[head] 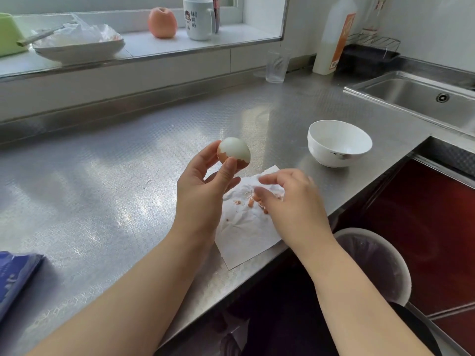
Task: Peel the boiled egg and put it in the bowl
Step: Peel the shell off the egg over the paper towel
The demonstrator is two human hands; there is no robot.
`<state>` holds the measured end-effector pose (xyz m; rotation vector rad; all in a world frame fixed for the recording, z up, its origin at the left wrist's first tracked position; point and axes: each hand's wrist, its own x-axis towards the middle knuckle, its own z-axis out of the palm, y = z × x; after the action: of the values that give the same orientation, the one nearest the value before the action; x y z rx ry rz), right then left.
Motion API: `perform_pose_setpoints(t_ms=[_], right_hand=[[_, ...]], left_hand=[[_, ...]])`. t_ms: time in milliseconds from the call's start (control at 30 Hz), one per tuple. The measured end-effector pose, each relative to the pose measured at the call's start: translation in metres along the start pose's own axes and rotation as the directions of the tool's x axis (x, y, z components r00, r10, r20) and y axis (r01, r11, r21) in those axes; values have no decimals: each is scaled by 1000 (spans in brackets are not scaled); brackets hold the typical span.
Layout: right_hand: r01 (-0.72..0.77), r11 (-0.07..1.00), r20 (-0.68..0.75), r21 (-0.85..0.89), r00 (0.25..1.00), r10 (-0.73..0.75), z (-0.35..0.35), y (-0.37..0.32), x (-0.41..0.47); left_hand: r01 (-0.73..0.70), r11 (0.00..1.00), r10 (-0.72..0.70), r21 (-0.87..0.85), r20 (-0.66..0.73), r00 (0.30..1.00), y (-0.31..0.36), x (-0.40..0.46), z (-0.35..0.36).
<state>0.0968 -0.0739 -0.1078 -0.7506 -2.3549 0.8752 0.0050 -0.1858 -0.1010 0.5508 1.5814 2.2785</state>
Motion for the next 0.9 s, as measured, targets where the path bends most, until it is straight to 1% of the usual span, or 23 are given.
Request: perform_pose_setpoints(t_ms=[33, 67, 167, 200, 233, 300, 367, 433, 467, 500, 567, 633, 767, 833, 900], right_hand=[[62, 986, -71, -156, 995, -74, -3, 0, -2], [94, 976, -96, -196, 989, -114, -7, 1, -3], [143, 981, -30, -134, 989, -148, -13, 0, 0], [139, 980, -28, -146, 989, -144, -14, -1, -1], [145, 982, -38, -118, 988, -151, -14, -1, -1], [138, 989, -82, 46, 988, -134, -16, -3, -1], [117, 973, -56, 197, 993, -108, -15, -4, -1], [60, 938, -31, 341, 998, -53, -14, -6, 1], [26, 900, -28, 435, 999, -15, -14, -5, 2], [-31, 840, -8, 541, 999, 42, -14, -7, 3], [-177, 703, 105, 689, 984, 145, -12, -9, 6], [-273, 624, 202, 732, 962, 183, -9, -9, 9], [-344, 460, 305, 819, 939, 159, -7, -10, 14], [-337, 455, 292, 824, 941, 169, -6, -9, 15], [-296, 493, 224, 818, 953, 202, -5, -7, 17]], left_hand=[[-7, 1000, 7, 10, -1, 1000, 0, -1, 0], [-15, 1000, 15, 21, -2, 1000, 0, -1, 1], [-25, 999, 25, 43, 0, 1000, -1, -2, 2], [-23, 999, 23, 45, 3, 1000, -1, -1, 2], [-21, 999, 21, 46, 5, 1000, -1, -1, 1], [-10, 999, 10, 52, 8, 1000, 0, -1, 1], [4, 998, -5, 67, 14, 1000, 0, -1, 2], [15, 996, -18, 84, 26, 999, 0, -1, 2], [20, 996, -23, 88, 36, 999, 0, -2, 2], [23, 996, -27, 87, 45, 999, 0, -2, 2], [32, 997, -37, 75, 62, 997, -1, -2, 2], [48, 997, -52, 57, 74, 996, -1, -1, 1], [79, 996, -83, 42, 116, 990, -2, -1, -2], [89, 995, -94, 44, 127, 987, -2, -1, -1], [126, 991, -130, 37, 137, 982, -1, -2, 1]])
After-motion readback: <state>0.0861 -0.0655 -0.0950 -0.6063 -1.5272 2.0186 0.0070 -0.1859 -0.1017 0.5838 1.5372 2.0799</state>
